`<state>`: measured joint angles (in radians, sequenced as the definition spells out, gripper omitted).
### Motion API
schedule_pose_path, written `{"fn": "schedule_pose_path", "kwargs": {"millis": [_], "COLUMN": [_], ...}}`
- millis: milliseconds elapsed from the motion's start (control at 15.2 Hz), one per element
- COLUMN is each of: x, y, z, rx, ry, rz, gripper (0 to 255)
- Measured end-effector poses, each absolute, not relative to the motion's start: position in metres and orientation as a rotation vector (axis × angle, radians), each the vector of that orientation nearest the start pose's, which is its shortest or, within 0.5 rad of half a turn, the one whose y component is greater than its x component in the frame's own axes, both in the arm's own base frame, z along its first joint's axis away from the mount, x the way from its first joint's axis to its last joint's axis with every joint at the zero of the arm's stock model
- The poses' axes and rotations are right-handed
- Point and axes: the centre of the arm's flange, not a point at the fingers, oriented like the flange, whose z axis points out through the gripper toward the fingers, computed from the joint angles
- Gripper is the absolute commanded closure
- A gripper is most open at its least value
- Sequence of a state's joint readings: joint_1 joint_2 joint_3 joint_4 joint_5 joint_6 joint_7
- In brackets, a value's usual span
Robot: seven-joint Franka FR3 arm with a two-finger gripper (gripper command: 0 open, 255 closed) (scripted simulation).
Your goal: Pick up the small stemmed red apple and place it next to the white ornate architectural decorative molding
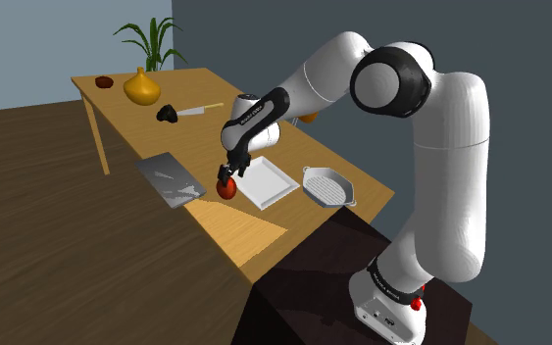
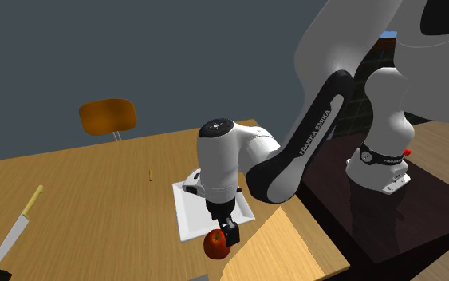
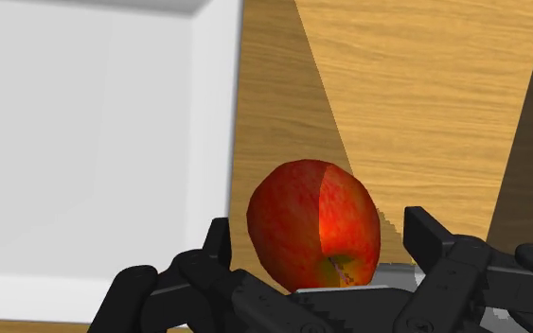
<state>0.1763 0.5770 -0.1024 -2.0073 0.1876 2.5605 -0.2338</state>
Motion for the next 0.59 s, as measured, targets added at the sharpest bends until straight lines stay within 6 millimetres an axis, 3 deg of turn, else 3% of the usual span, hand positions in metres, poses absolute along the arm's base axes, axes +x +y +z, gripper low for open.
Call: {"fn": "schedule_pose_path", "kwargs": {"millis": [132,396,594], "x": [0.6,0.603,0.6], "y": [0.041,0.04,0.04], "z": [0.17,0.207,0.213], "rx": [-3.084,-3.084,-3.084], "ry": [-0.256,-0.256,-0.256], "rz": [0.021,0.019,0.02], "gripper": [0,0,0]}}
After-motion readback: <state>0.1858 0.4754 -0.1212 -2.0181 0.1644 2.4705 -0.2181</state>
